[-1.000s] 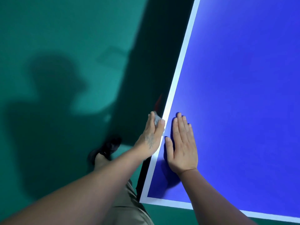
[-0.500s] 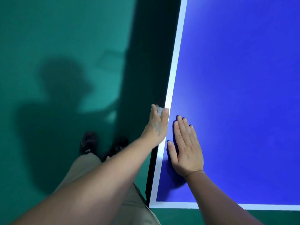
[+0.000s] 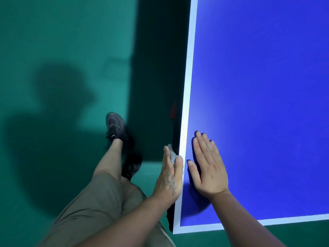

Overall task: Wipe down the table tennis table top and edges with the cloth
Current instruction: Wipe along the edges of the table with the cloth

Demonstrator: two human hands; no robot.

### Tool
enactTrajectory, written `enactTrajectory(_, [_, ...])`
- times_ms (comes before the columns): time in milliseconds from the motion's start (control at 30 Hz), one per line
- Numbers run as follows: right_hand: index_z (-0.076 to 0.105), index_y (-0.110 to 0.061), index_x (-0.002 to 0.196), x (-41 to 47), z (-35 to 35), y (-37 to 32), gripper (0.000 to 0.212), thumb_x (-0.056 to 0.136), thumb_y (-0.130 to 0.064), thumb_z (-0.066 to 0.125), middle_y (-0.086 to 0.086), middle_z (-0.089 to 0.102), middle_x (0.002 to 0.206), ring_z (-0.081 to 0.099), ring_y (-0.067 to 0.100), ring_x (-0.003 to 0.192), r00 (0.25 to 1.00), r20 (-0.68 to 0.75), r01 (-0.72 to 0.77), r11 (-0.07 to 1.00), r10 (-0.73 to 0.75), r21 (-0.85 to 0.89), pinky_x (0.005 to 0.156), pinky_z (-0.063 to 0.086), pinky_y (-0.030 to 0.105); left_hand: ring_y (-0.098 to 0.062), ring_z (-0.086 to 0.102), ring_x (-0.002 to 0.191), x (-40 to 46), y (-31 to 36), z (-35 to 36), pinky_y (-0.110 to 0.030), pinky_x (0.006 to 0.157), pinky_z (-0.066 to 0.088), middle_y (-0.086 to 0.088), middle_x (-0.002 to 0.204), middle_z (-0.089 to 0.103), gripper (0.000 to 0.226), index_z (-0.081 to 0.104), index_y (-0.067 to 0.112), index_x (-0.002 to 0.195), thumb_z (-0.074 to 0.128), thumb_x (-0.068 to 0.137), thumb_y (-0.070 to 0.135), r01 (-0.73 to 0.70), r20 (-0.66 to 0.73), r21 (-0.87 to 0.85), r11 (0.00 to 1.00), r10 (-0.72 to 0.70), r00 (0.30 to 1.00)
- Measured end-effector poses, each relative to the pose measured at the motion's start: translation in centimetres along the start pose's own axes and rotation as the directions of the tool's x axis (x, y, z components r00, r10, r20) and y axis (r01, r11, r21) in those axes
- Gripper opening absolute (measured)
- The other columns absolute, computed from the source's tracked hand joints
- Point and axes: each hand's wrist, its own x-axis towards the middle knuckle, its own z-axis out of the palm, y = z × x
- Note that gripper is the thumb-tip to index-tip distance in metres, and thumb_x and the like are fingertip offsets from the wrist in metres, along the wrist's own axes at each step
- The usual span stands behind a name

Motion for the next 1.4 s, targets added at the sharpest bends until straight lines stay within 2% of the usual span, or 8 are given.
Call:
enactTrajectory(200, [0.041,-0.001,0.161,0.6,-0.6,-0.6,0.059,0.106,-0.024,0.049,0.010,0.031,0.174,0.030,0.031,0.161,1.000,-0.001,-0.010,1.000,0.010,0.004,0.127,0.031,0.054,-0.004,-0.007,0.162,6.3,7.5,-1.7,-0.020,0.122,-0.003,0.010,0.178,-0.012,0.075,-0.011,0.024,0.170,0.023,0.112,0.056,-0.082,-0.038,0.059,0.995,0.084,0.996])
enactTrajectory(367, [0.044,0.003,0.157,8.2,-1.9,-0.4,0.054,0.104,-0.006,0.050,0.014,0.039,0.169,0.035,0.031,0.159,0.989,-0.141,-0.039,0.998,0.046,0.053,0.126,0.034,0.052,-0.018,-0.005,0.165,15.0,17.6,-4.6,-0.046,0.133,0.003,-0.005,0.179,-0.009,0.081,-0.008,0.010,0.170,0.021,0.111,0.059,-0.141,-0.030,0.075,0.987,0.144,0.989])
enactTrajectory(600, [0.032,0.005,0.163,27.4,-4.6,4.3,0.052,0.116,-0.015,0.039,0.021,0.028,0.173,0.022,0.036,0.163,0.930,-0.336,-0.145,0.989,0.146,0.030,0.133,0.019,0.052,-0.010,-0.008,0.164,16.7,19.7,-5.7,-0.028,0.127,0.000,-0.001,0.180,-0.008,0.077,-0.011,0.015,0.170,0.024,0.113,0.054,-0.200,-0.015,0.139,0.970,0.204,0.979])
enactTrajectory(667, [0.029,0.004,0.165,32.3,-5.6,5.6,0.055,0.117,-0.022,0.036,0.019,0.025,0.175,0.020,0.036,0.164,0.919,-0.353,-0.180,0.984,0.175,0.017,0.133,0.018,0.049,-0.006,-0.008,0.163,15.4,18.4,-5.5,-0.024,0.127,-0.003,0.004,0.179,-0.009,0.077,-0.011,0.019,0.170,0.024,0.113,0.056,-0.192,0.007,0.137,0.972,0.193,0.981])
enactTrajectory(833, [0.024,-0.004,0.168,37.2,-5.3,7.1,0.060,0.116,-0.033,0.029,0.011,0.020,0.178,0.014,0.029,0.166,0.926,-0.268,-0.283,0.959,0.265,-0.030,0.135,0.011,0.046,-0.001,0.004,0.162,12.3,15.5,-5.7,-0.043,0.132,0.016,0.032,0.172,-0.013,0.091,-0.023,0.047,0.162,0.017,0.090,0.087,-0.093,0.085,0.083,0.992,0.086,0.993])
enactTrajectory(967, [0.025,-0.006,0.169,37.2,-5.2,7.5,0.057,0.116,-0.026,0.029,0.008,0.020,0.178,0.014,0.026,0.166,0.924,-0.259,-0.302,0.953,0.283,-0.036,0.134,0.012,0.047,-0.007,0.011,0.163,13.3,17.2,-5.9,-0.049,0.132,0.019,0.034,0.171,-0.015,0.076,-0.030,0.069,0.145,0.015,0.088,0.090,-0.041,0.092,0.088,0.995,0.032,0.995])
enactTrajectory(1233, [0.028,-0.004,0.168,37.5,-5.4,7.5,0.058,0.113,-0.022,0.034,0.008,0.021,0.178,0.014,0.025,0.166,0.920,-0.238,-0.322,0.947,0.312,-0.005,0.134,0.015,0.050,0.011,0.001,0.154,22.8,27.4,-8.0,-0.025,0.126,0.007,0.024,0.176,-0.005,0.087,-0.013,0.032,0.169,0.017,0.098,0.072,-0.150,-0.029,0.090,0.985,0.153,0.988])
enactTrajectory(1400, [0.026,-0.003,0.168,37.5,-5.6,7.5,0.060,0.111,-0.020,0.035,0.010,0.019,0.178,0.012,0.027,0.166,0.925,-0.221,-0.322,0.946,0.309,-0.025,0.135,0.012,0.050,-0.007,0.012,0.162,28.7,35.2,-9.5,-0.027,0.125,0.010,0.014,0.178,-0.001,0.079,-0.009,0.023,0.171,0.016,0.109,0.067,-0.166,-0.074,0.094,0.982,0.173,0.982])
